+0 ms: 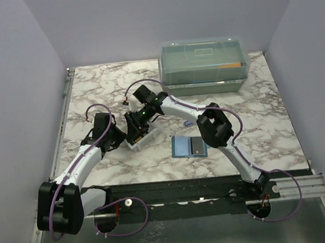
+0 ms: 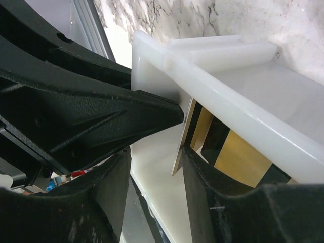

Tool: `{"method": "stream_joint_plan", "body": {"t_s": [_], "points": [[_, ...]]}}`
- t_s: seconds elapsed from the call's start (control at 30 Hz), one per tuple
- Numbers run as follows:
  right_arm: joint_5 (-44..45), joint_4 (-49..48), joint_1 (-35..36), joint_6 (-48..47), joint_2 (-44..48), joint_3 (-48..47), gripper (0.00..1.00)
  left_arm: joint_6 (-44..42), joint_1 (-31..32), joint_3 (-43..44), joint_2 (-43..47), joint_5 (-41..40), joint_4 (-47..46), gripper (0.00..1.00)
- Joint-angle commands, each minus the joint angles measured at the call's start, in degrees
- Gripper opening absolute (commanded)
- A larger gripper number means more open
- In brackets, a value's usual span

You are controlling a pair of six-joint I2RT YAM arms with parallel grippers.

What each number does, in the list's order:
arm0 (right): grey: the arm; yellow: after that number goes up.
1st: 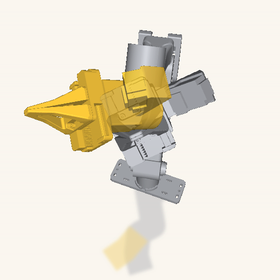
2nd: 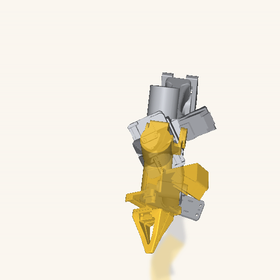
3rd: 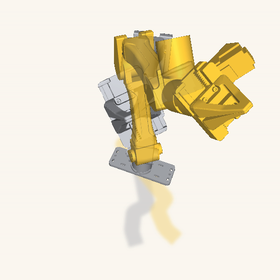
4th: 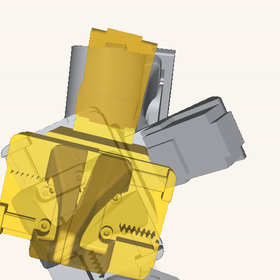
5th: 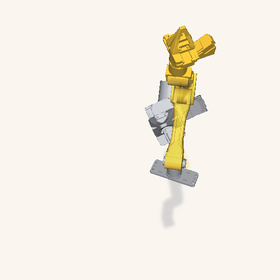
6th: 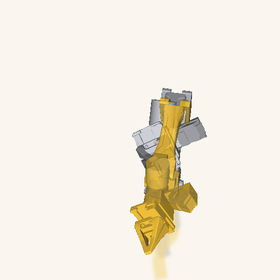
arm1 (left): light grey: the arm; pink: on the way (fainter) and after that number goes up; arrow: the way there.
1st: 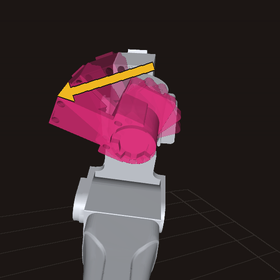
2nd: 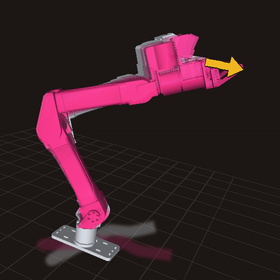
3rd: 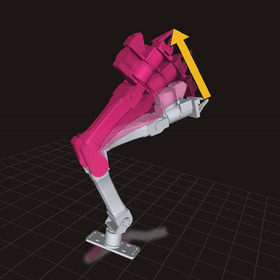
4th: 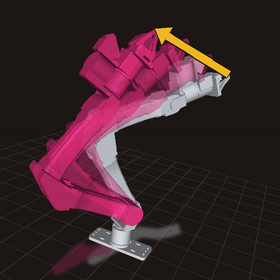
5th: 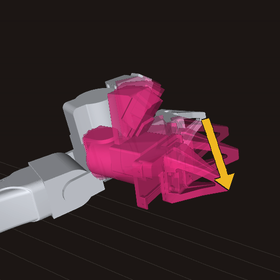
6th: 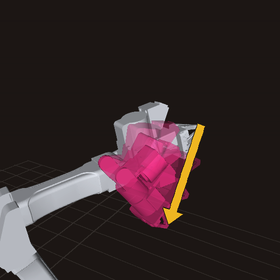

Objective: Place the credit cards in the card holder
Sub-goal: Pick up the credit card from the card holder.

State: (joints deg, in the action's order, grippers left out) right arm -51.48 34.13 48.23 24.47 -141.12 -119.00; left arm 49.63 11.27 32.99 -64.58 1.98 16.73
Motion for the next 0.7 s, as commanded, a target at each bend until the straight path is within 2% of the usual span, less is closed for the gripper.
{"method": "stream_joint_plan", "body": {"t_s": [0.0, 0.2, 0.3, 0.37, 0.5, 0.6, 0.67], "points": [[3.7, 4.7, 0.9, 1.1, -6.6, -1.6, 0.50, -1.1, 0.8, -0.5, 0.9, 6.1, -5.0, 0.00], [5.5, 6.1, 0.9, 0.7, -8.3, -2.4, 0.40, -1.3, 0.8, 0.1, 0.4, 6.2, -4.9, 0.00], [7.6, 5.8, 0.9, 0.2, -6.8, -1.8, 0.29, -1.3, 0.8, 0.1, 0.2, 6.1, -5.0, 0.00], [10.7, 6.0, 0.8, -0.6, -5.2, -2.0, 0.21, -1.4, 0.8, -0.4, 0.3, 6.0, -4.9, 0.00], [21.0, 7.2, 0.8, -3.8, -1.7, -3.2, 0.15, -1.1, 0.8, -1.5, 1.0, 6.6, -4.6, 0.00], [22.6, 8.1, 0.1, -4.6, 0.3, -5.3, 0.14, -1.4, 0.8, -1.8, 1.6, 6.6, -3.7, 0.00], [22.6, 7.6, -0.4, -4.2, 2.2, -5.3, 0.06, -2.2, 0.8, -1.4, 1.5, 6.4, -1.9, 0.00]]}}
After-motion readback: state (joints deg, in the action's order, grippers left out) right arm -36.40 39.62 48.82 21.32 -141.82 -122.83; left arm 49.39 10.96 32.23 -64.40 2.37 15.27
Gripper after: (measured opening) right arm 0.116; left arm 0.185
